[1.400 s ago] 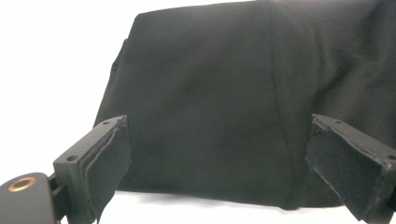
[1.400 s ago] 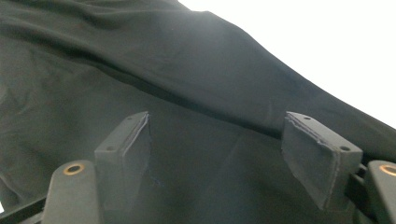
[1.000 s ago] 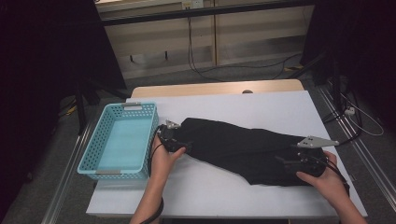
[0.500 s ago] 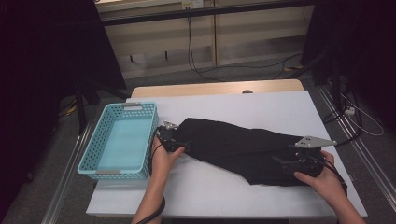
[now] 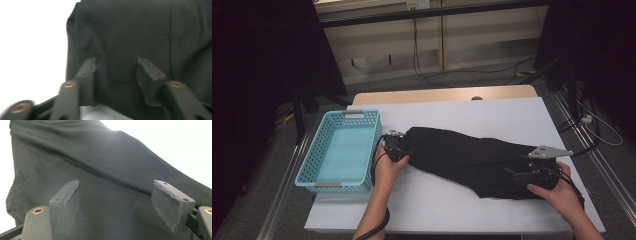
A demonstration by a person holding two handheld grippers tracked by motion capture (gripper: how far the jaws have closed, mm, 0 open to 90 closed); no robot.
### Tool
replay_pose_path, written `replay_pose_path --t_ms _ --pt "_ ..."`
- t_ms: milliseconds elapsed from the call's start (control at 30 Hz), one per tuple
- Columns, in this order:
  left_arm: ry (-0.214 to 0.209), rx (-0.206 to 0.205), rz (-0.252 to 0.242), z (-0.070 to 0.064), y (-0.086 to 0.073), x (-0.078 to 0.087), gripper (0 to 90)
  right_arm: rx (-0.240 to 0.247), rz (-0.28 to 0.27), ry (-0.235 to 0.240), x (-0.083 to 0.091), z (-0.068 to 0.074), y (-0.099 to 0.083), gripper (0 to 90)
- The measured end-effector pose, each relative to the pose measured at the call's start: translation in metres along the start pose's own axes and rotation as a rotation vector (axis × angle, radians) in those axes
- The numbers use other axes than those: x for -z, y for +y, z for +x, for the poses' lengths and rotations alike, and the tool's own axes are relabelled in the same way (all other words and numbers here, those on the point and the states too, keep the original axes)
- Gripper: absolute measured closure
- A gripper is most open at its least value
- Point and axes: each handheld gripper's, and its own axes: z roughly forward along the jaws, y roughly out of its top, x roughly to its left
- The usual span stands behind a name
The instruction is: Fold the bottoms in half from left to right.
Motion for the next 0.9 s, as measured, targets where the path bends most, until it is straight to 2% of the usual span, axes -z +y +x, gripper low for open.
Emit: replay_pose_path --t_ms 33,67,200,367,433,533,700,900 --pt "-0.053 0.054 0.022 0.003 0.002 0.001 66.4 -0.001 -0.004 0.002 0.000 0.000 0.000 23.0" --pt "-0.080 0.093 0.027 0.004 0.002 0.000 79.3 -0.004 -0.007 0.004 0.001 0.000 0.000 22.7" --pt "-0.055 0.082 0.043 0.000 0.006 0.000 81.6 -0.002 -0.007 0.011 0.000 0.000 0.000 18.6" --pt "-0.096 0.135 0.052 0.008 0.009 0.006 82.8 -0.003 -0.004 0.015 0.001 0.000 -0.001 16.5" --pt "-0.098 0.146 0.053 0.011 0.013 0.010 83.1 -0.008 -0.011 0.016 0.001 -0.001 -0.001 15.9" --pt "-0.090 0.126 0.055 0.014 0.021 0.020 83.4 -0.019 -0.012 0.021 0.001 -0.003 -0.002 15.1" --pt "-0.048 0.115 0.053 0.020 0.035 0.037 83.7 -0.017 -0.011 0.021 0.001 -0.005 -0.001 14.2" --pt "-0.054 0.114 0.057 0.025 0.044 0.046 83.8 -0.011 -0.008 0.025 0.001 -0.004 -0.002 13.8"
